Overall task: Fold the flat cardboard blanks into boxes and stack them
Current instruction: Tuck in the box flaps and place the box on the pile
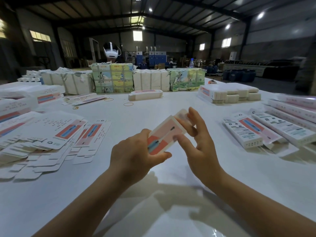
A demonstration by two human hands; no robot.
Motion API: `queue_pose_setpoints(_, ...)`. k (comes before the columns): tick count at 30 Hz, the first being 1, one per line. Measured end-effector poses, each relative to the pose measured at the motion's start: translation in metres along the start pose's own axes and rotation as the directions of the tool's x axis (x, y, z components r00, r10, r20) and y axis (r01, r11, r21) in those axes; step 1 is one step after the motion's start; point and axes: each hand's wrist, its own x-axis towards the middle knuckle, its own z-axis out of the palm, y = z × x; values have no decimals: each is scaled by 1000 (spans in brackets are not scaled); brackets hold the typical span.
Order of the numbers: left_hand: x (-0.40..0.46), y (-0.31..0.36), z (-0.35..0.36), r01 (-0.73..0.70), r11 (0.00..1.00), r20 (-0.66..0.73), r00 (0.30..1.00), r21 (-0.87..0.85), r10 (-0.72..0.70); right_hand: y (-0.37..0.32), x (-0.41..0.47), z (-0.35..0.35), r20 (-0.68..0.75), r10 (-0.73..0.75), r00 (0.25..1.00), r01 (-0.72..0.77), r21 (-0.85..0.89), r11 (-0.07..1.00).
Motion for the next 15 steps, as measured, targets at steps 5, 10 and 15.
queue_pose_setpoints(5,-2,4,0,14,998,-9,1000,57,-14,5,14,-10,74,313,947,-320,302,898)
queue_pose_setpoints(10,-2,7,2,5,990,29,1000,143,-10,8,15,-11,223,339,914,-405,465,787)
queue_pose_setpoints(15,-2,7,4,11,989,27,1000,145,-15,7,0,-7,136,-109,985,151,-353,923)
